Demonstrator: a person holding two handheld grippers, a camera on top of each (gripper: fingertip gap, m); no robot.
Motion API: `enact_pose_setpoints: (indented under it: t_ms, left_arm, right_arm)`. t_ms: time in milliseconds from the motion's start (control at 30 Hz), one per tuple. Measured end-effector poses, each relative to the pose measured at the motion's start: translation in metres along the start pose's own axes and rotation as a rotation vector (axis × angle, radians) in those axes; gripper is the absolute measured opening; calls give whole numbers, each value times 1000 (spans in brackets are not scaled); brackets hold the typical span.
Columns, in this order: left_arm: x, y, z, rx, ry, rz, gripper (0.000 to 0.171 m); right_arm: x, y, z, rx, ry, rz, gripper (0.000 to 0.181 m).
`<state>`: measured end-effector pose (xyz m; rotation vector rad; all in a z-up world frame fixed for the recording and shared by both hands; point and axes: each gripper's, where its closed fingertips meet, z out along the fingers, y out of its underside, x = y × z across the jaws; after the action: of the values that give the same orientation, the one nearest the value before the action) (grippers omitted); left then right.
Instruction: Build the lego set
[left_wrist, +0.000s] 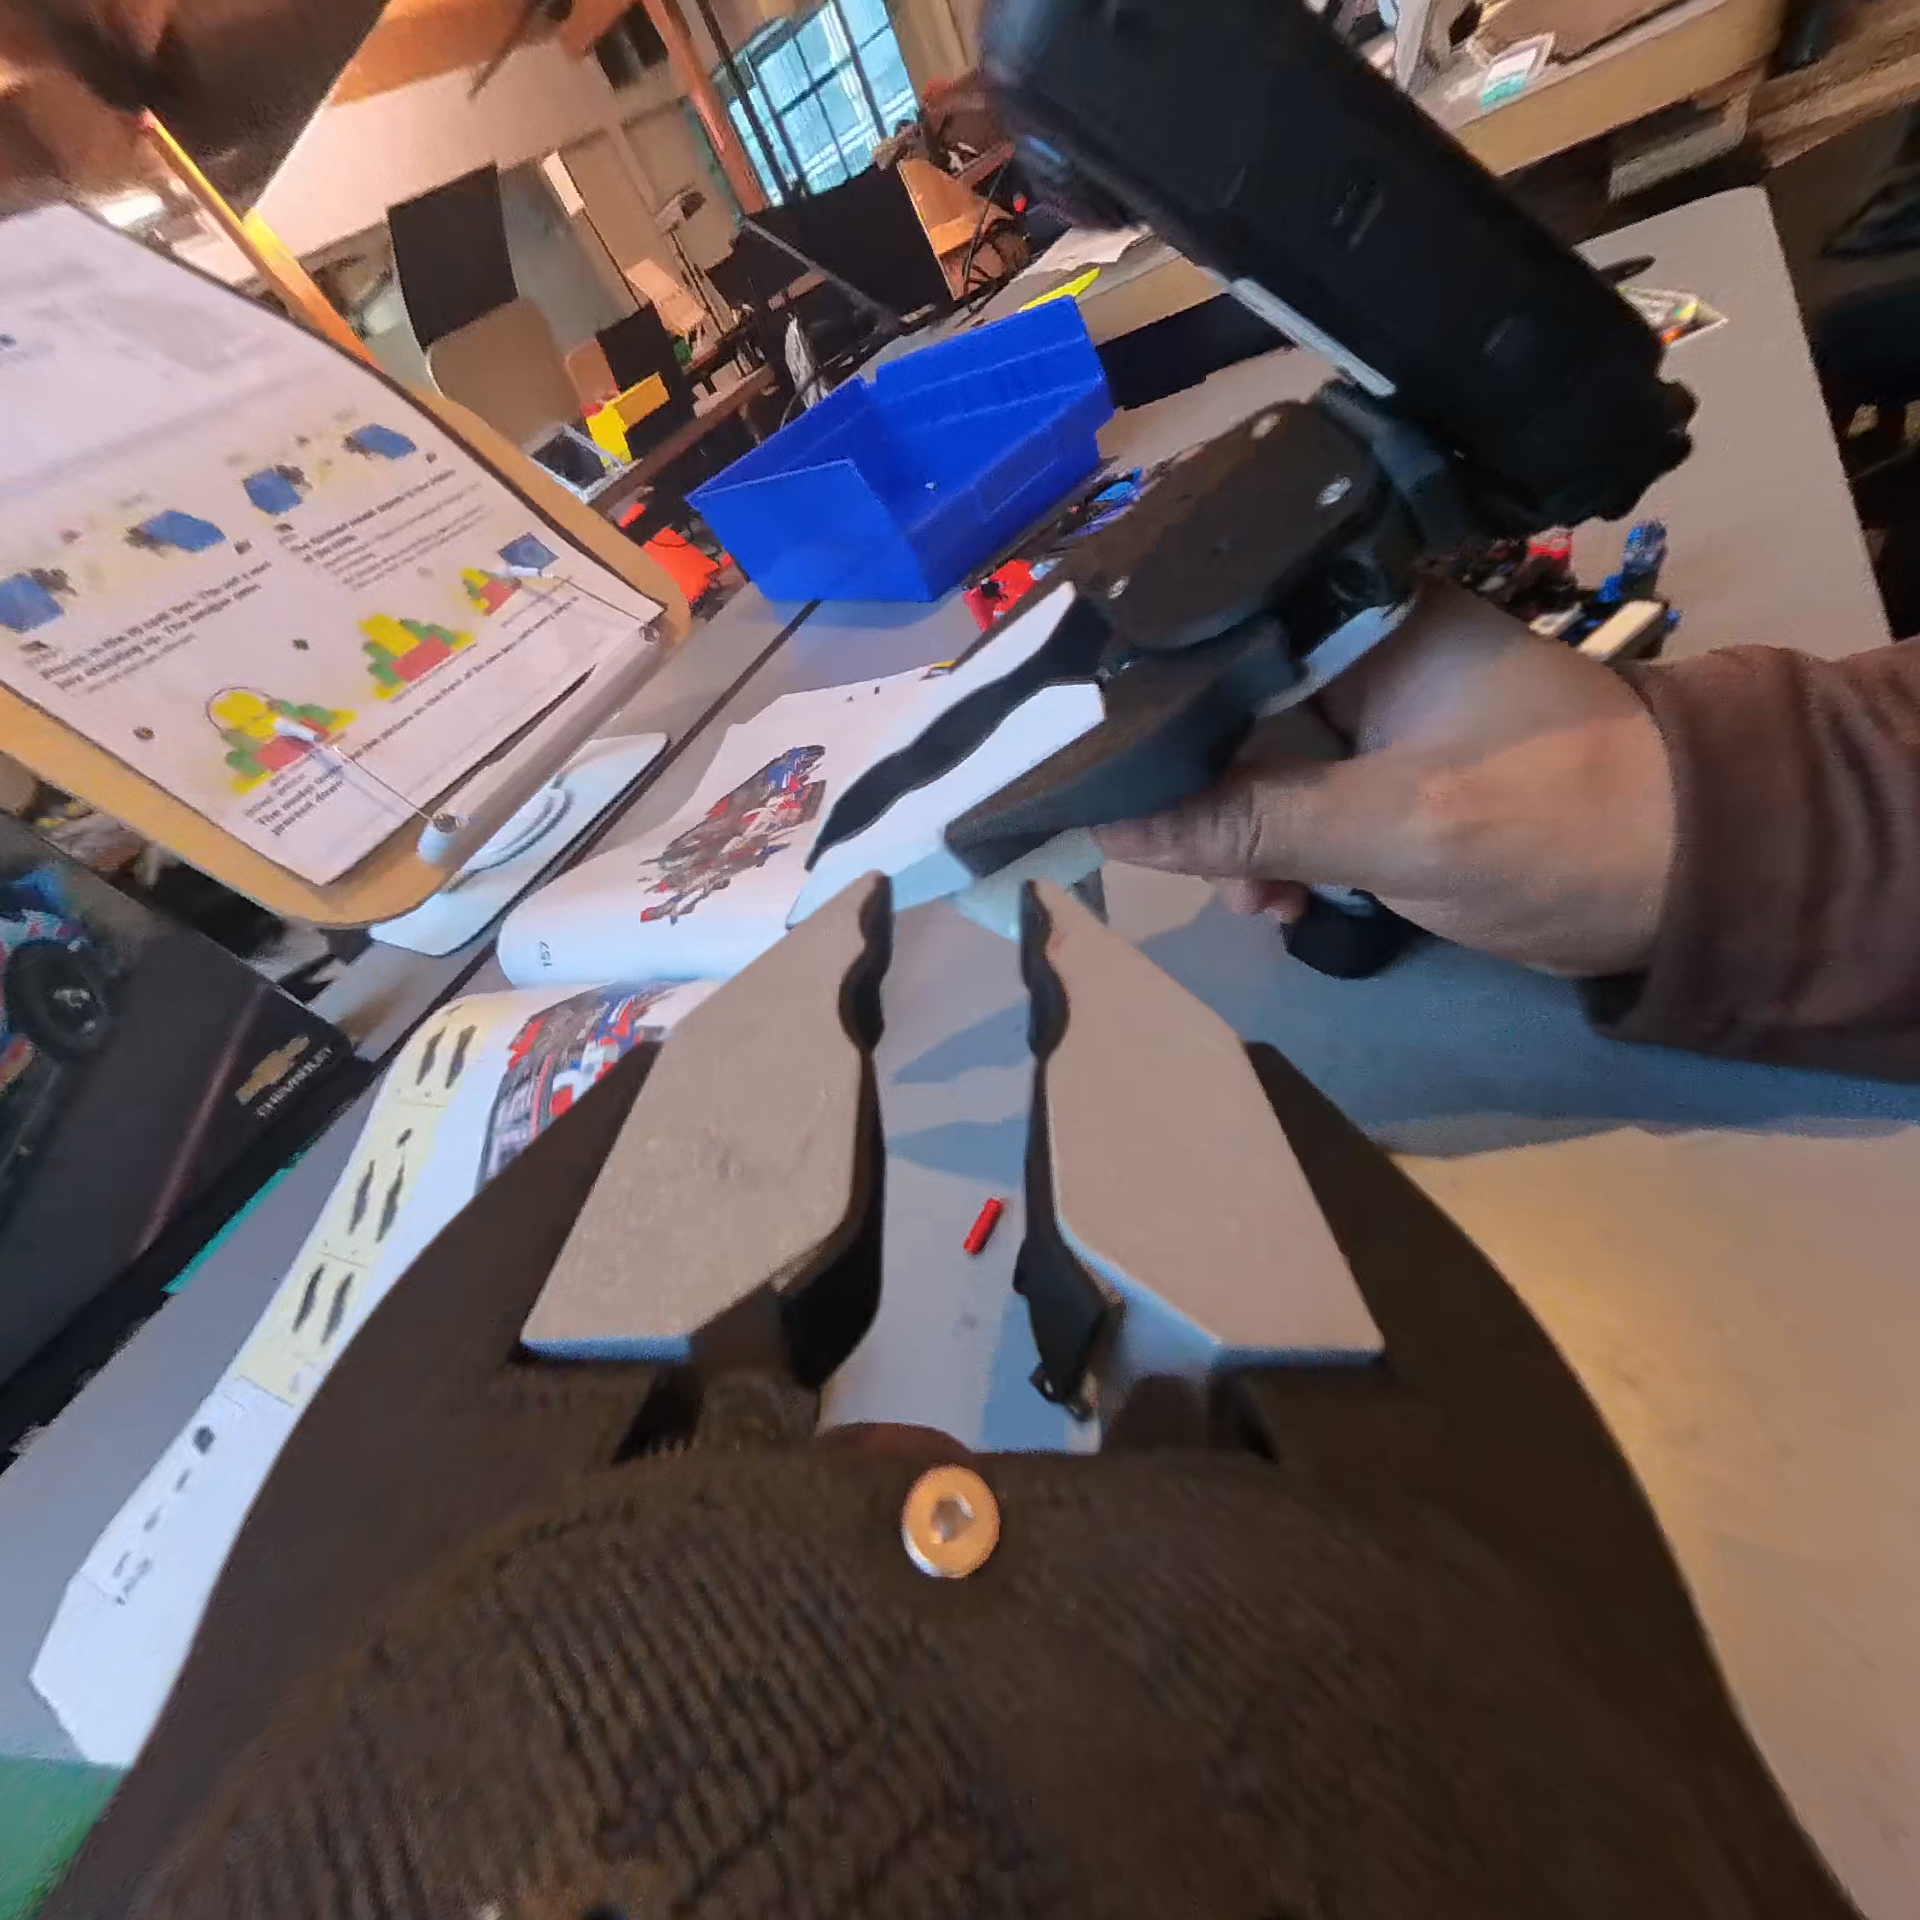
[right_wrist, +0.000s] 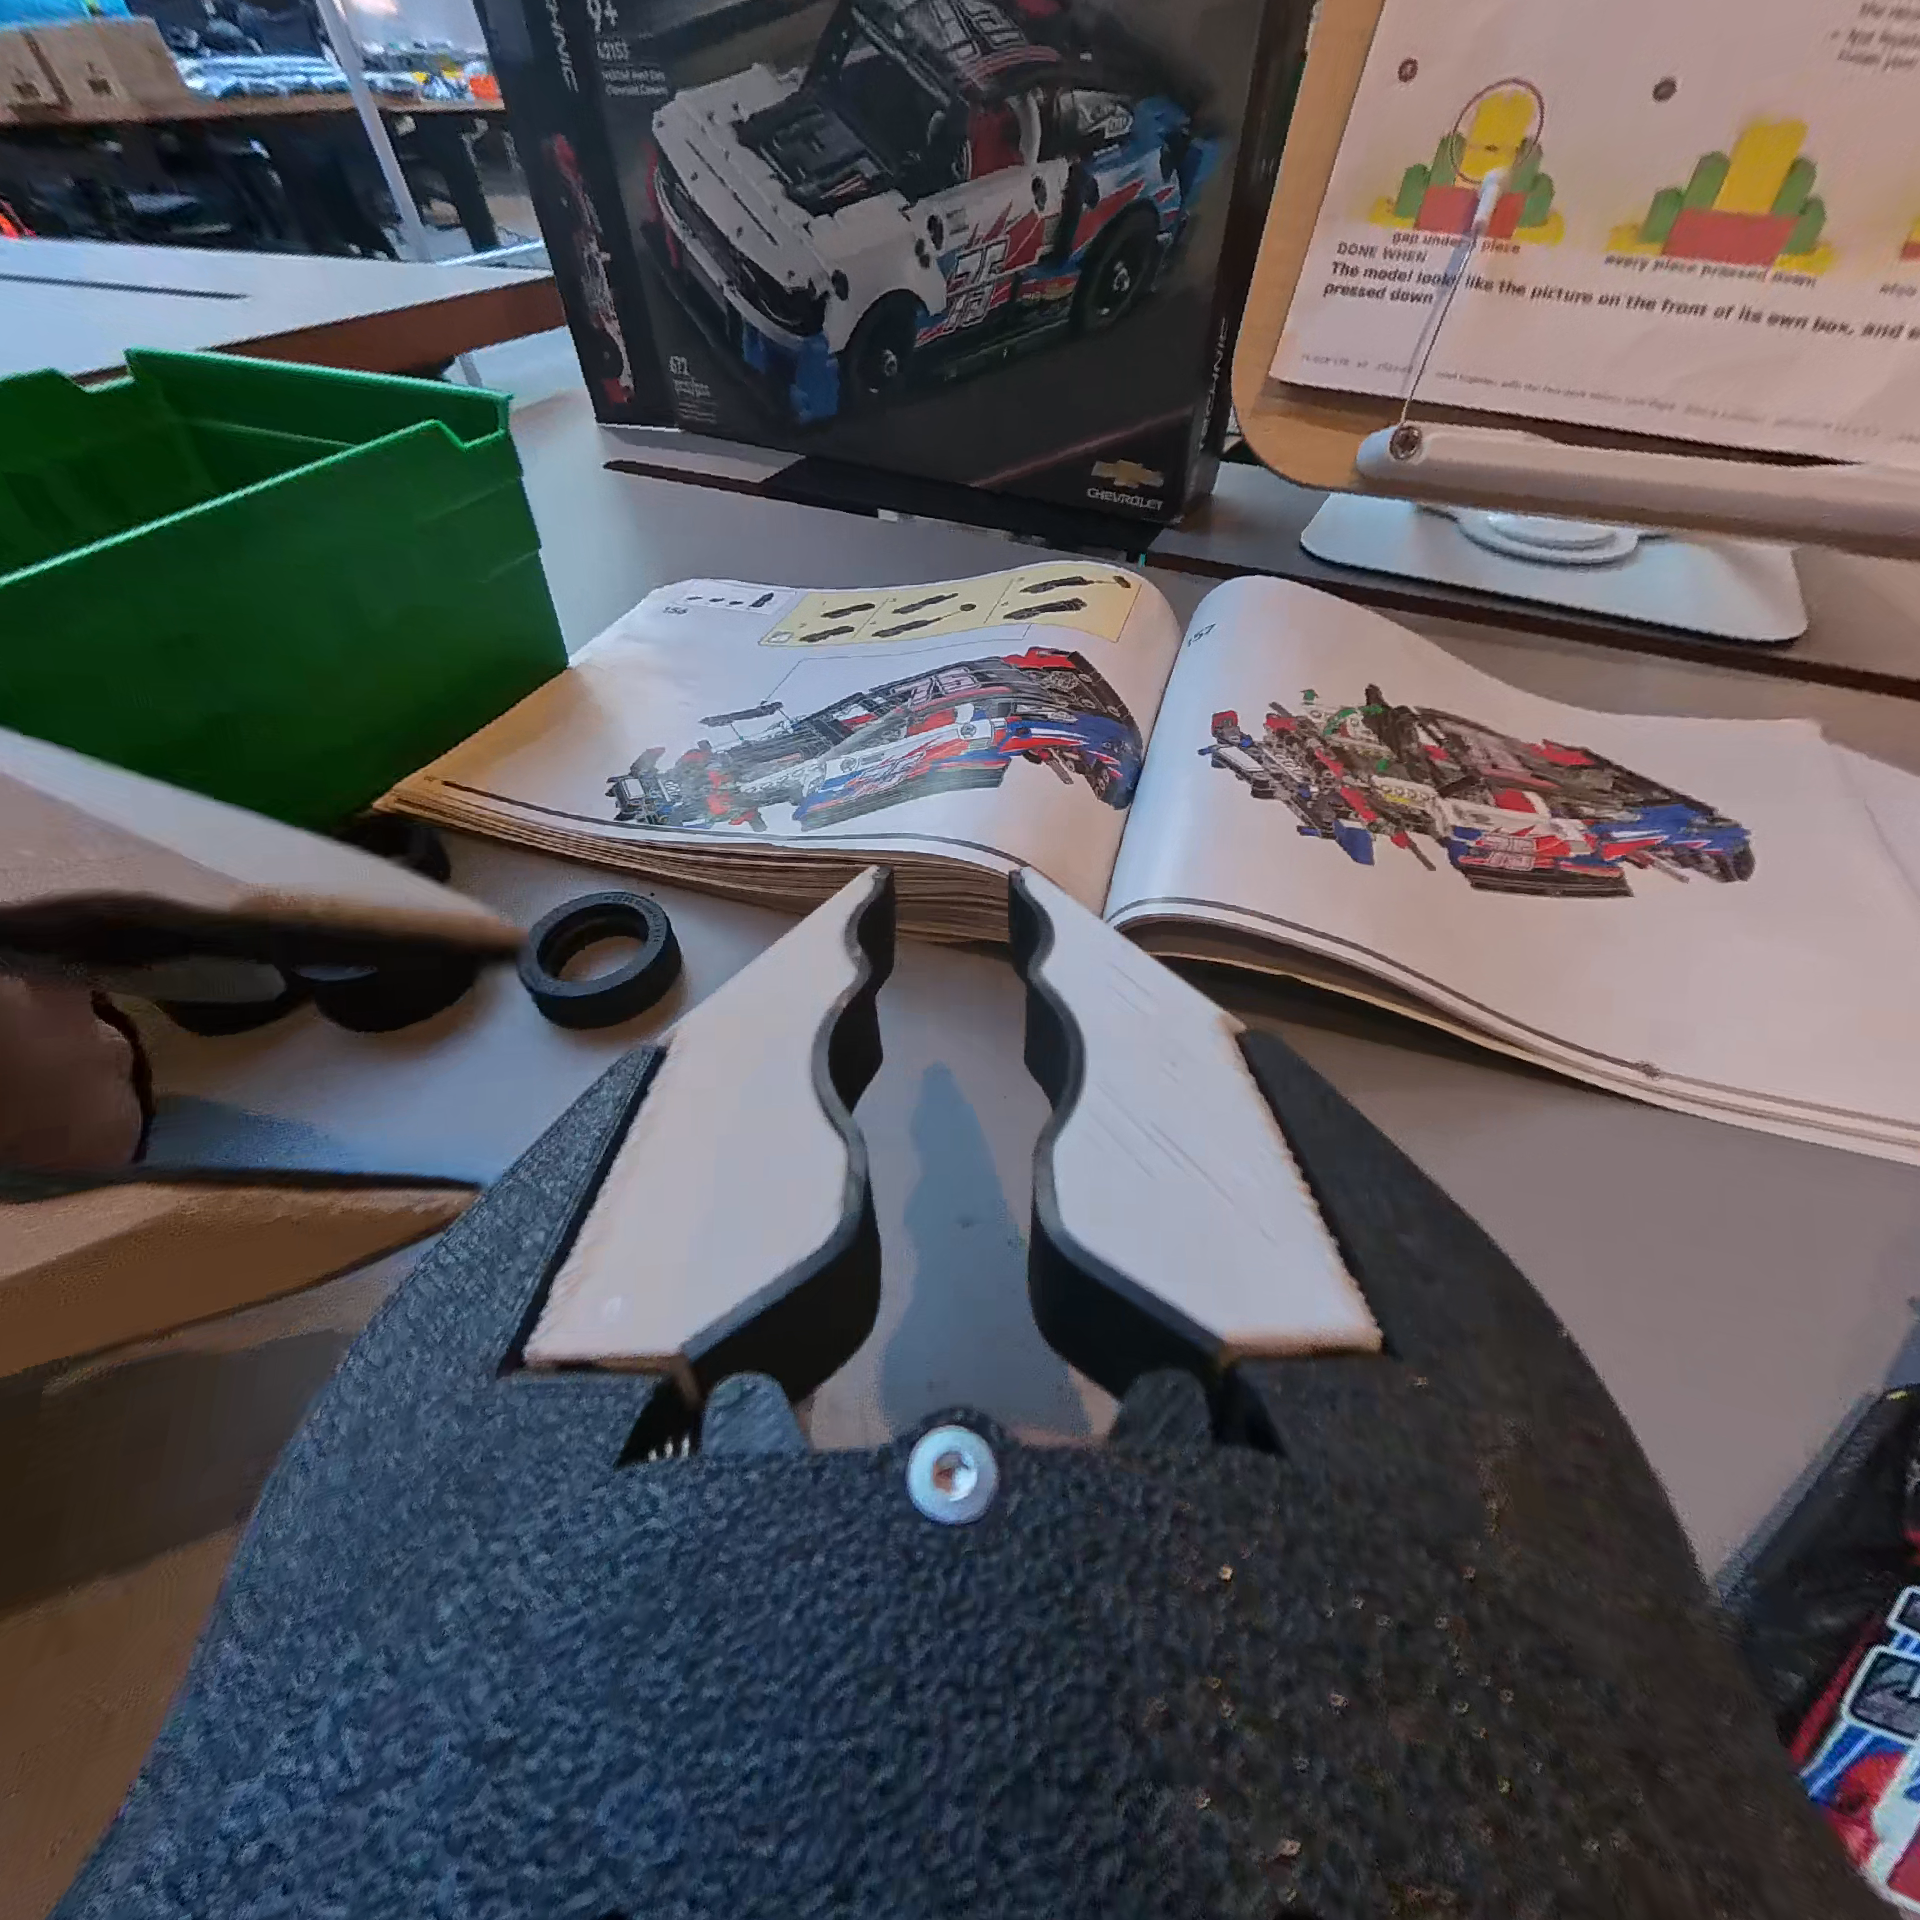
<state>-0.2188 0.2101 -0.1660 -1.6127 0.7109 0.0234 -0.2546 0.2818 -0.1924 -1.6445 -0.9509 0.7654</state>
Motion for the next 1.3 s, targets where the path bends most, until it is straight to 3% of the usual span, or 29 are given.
enact_pose_setpoints:
  t_ms: [67, 267, 833, 1100, 1300]
  left_arm:
    - [-7, 0, -4, 13, 7, -70, 32]
    - [-16, 22, 2, -65, 35, -244, 36]
    - [0, 22, 6, -53, 104, -277, 38]
    - [-18, 24, 4, -40, 39, -331, 39]
    - [-56, 30, -2, -8, -114, -444, 54]
  right_arm:
    - [1, 1, 2, -5, -9, 17, 21]
    - [-2, 0, 7, -11, -39, 32, 21]
    - [-18, -1, 1, 6, -84, -13, 21]
    - [-21, -1, -8, 21, -87, -16, 21]
    - [-23, 0, -17, 33, -92, -39, 24]
